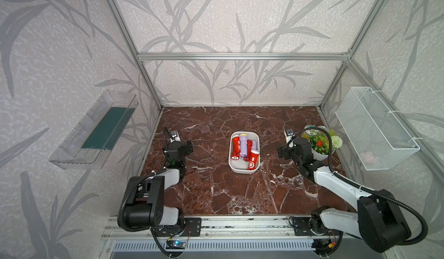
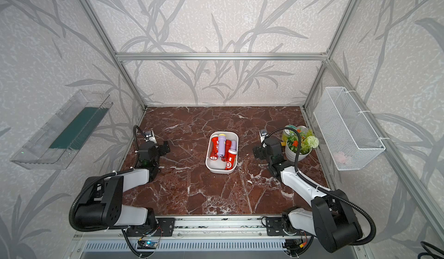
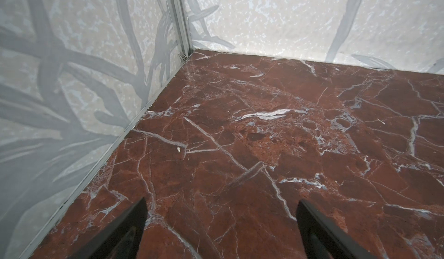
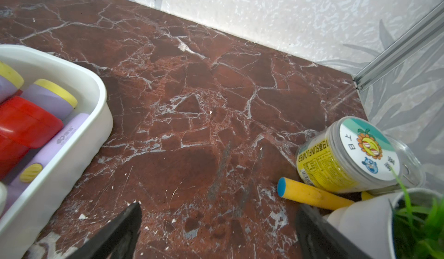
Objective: Put the flashlights into the storage boxes
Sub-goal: Reset both arms
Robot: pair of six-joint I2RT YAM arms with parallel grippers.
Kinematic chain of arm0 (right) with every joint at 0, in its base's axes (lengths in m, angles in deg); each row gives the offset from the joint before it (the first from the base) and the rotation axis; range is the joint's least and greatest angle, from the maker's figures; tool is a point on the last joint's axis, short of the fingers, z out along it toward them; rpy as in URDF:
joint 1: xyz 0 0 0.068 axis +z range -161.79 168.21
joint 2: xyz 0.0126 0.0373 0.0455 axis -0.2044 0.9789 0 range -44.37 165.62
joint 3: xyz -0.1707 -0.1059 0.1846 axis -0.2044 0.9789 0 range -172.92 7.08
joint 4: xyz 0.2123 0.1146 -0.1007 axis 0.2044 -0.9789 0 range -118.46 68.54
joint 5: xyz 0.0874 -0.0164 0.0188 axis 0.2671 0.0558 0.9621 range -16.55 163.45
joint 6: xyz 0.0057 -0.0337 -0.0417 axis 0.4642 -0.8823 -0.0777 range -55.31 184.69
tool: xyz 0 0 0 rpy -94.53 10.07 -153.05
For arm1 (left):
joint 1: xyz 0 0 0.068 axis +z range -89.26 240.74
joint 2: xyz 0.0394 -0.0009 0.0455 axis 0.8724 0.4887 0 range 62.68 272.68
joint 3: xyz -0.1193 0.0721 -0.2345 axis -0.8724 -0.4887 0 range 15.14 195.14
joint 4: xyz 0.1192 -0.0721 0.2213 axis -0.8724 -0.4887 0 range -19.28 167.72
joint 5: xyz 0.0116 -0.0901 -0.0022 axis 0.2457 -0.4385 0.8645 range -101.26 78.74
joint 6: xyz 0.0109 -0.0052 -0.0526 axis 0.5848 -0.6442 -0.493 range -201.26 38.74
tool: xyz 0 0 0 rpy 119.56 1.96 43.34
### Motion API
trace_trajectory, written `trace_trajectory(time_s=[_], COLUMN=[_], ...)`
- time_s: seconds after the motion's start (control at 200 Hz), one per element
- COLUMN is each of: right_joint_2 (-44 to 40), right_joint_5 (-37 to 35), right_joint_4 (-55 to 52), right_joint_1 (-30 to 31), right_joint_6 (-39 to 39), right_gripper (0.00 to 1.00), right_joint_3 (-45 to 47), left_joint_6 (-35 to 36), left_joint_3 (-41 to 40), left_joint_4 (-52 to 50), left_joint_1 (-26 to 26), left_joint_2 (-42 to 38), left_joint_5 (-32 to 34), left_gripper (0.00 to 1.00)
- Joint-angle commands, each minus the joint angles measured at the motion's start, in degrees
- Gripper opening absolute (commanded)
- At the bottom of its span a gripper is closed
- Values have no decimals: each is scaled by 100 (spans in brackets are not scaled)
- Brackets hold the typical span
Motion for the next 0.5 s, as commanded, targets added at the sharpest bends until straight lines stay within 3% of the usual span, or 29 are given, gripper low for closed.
trace_trajectory(time_s=[0.0,0.245,0.495], right_joint_2=[153,760,1551], right_joint_5=[-55,296,1100], right_joint_4=[874,2255,3145], right_joint_1=[-139,-804,-982], right_joint_6=[-176,-38,-159], right_gripper=[99,99,99], right_joint_3=[292,645,732], left_joint_6=[-145,-176,-138], left_joint_3=[-306,-294,-300], left_joint_4=[1080,1474,1529], left_joint_1=[62,86,81], left_joint_2=[250,730,765], left_joint_5=[-102,-127,-152], left_gripper=[99,99,97])
